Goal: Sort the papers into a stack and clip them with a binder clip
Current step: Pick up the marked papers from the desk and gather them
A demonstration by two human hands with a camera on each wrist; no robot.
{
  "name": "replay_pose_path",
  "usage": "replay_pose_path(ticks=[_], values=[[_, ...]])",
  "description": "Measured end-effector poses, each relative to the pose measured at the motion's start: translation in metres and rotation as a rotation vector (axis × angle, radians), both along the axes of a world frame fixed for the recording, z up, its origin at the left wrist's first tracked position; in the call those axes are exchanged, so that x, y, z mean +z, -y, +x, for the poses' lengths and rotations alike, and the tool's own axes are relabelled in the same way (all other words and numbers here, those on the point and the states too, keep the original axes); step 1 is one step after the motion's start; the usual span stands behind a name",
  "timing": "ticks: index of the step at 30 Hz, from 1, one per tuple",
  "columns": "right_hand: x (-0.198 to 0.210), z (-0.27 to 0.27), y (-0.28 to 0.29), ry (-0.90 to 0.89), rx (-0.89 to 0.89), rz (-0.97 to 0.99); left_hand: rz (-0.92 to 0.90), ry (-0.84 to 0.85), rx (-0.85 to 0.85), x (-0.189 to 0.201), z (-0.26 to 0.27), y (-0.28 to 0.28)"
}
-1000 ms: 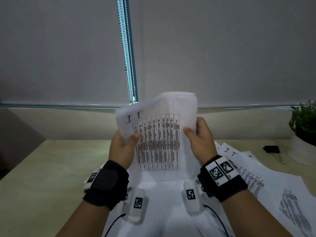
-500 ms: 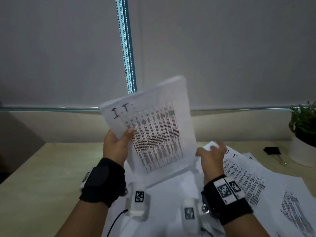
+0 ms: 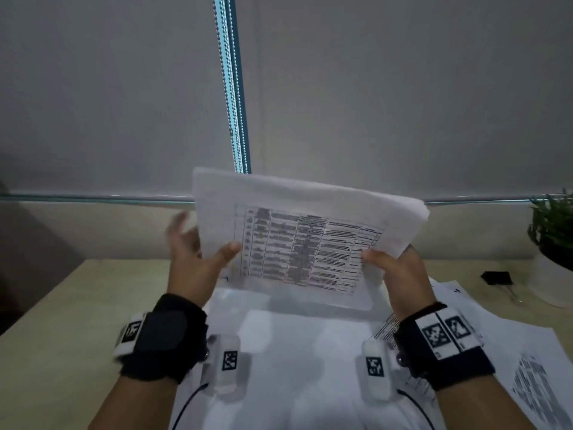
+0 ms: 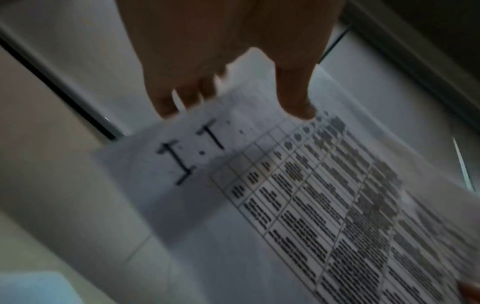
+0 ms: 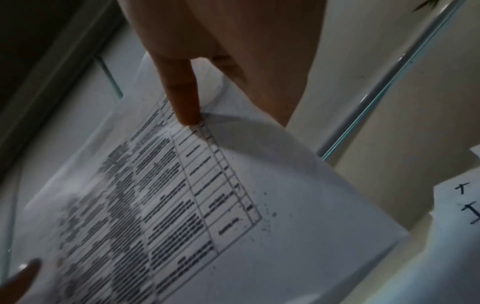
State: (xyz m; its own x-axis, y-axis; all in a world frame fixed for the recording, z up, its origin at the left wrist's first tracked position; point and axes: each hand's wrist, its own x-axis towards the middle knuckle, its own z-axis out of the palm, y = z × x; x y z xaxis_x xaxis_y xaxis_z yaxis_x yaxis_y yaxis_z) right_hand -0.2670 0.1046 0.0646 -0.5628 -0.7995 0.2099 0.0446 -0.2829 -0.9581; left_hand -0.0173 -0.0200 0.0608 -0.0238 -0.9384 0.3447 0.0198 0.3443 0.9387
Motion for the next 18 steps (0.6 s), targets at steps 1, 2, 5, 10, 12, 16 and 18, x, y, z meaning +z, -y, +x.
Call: replay_pose_path(ticks=[1,2,5,10,12,16,18], values=[[-0.003,0.001,0.0,-0.036,-0.002,0.013,-0.005,0.067,-0.049,-0.002,-0.002,-0.002],[-0.007,0.002,0.001,-0.046,-0.017,0.016,-0.001,0.082,-0.053,-0.008,-0.003,-0.002],[-0.022,0.004,0.004,0.012,-0.04,0.046,0.097,0.005,-0.015,-0.035,-0.003,0.002],[-0.027,0.006,0.01,-0.058,-0.074,0.132,0.093,0.049,-0.047,-0.05,-0.01,0.003],[-0.01,0.008,0.009,-0.411,-0.339,0.031,0.003,0.088,-0.023,-0.03,-0.013,0.001],[0.044,0.019,0.012,-1.192,-0.348,0.017,-0.394,0.395,-0.12,0.034,-0.023,-0.009],[0.064,0.02,0.021,-1.193,-0.126,0.044,-0.597,0.523,-0.14,0.062,-0.027,-0.017]])
